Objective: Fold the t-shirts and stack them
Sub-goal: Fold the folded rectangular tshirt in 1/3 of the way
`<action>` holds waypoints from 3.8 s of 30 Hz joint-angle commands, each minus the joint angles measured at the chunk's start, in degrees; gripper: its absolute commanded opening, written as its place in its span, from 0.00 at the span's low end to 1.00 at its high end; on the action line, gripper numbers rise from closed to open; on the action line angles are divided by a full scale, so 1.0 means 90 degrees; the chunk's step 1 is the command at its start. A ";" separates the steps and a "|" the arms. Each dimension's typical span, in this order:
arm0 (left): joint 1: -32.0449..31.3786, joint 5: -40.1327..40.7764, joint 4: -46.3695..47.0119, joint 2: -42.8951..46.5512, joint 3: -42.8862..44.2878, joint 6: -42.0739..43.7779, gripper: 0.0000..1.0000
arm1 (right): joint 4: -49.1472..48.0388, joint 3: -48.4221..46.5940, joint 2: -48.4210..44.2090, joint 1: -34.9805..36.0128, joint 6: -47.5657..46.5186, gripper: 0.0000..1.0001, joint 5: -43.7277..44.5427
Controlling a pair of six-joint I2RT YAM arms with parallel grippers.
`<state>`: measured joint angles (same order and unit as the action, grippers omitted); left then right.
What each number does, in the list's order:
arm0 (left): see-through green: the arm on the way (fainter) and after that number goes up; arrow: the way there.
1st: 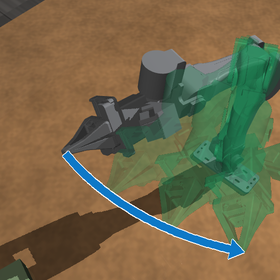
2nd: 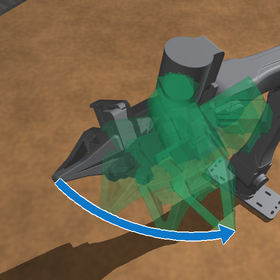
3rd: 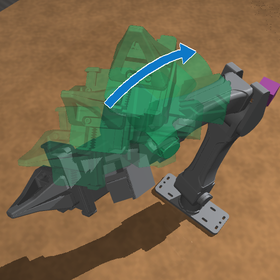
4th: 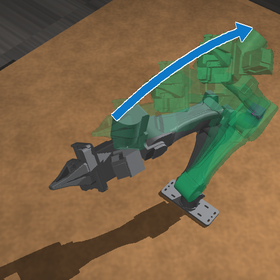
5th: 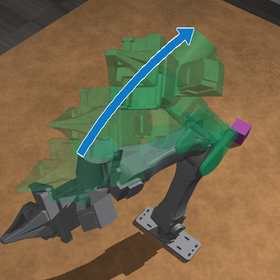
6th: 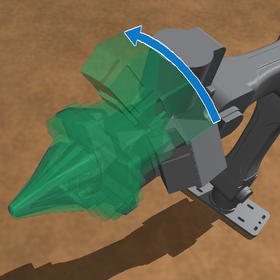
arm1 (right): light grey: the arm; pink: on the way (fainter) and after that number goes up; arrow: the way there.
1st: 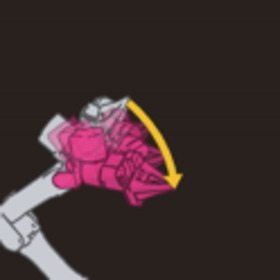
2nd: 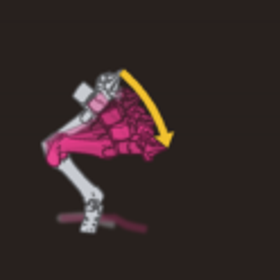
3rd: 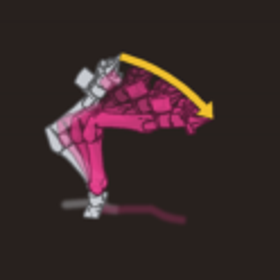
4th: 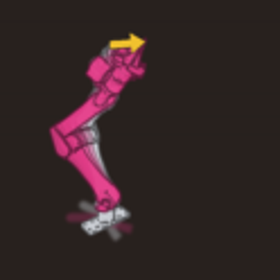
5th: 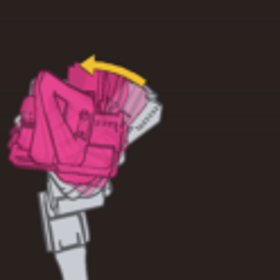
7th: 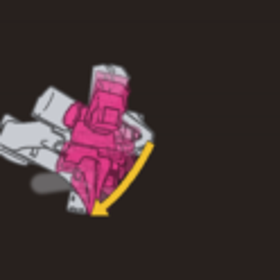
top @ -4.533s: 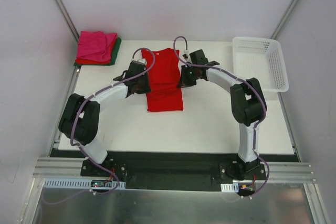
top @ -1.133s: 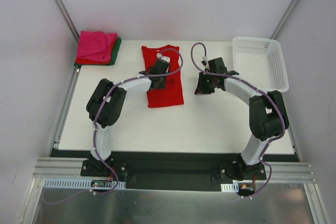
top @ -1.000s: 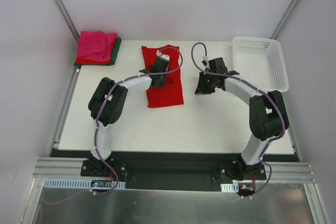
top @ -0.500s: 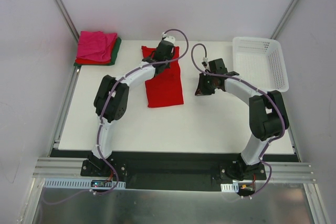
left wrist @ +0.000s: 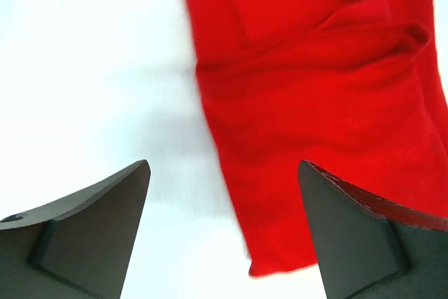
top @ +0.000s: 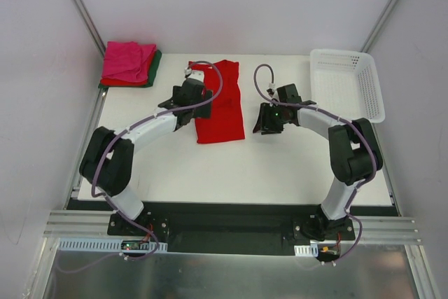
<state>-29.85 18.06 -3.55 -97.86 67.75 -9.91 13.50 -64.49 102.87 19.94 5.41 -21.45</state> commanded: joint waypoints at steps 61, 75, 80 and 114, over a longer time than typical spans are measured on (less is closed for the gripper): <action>-0.0268 -0.1636 0.1361 0.0551 -0.2840 -0.3147 0.00 | -0.0992 -0.0237 0.1441 0.0391 0.0639 0.22 -0.1386; -0.0258 -0.1617 0.1089 0.0961 -0.3113 -0.2874 0.00 | -0.0982 0.0134 0.1070 0.0567 0.0629 0.01 -0.1298; -0.0258 -0.1519 0.0776 0.1439 -0.3289 -0.2698 0.00 | -0.0933 0.0446 0.0709 0.0850 0.0776 0.01 -0.1191; -0.0287 -0.1021 -0.0953 0.4059 -0.3700 -0.2424 0.82 | 0.1284 0.0447 -0.1743 0.2462 0.0678 0.58 0.2150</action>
<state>-31.92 6.92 -10.07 -59.96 31.64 -32.97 23.22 -56.73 86.65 43.33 14.00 -6.52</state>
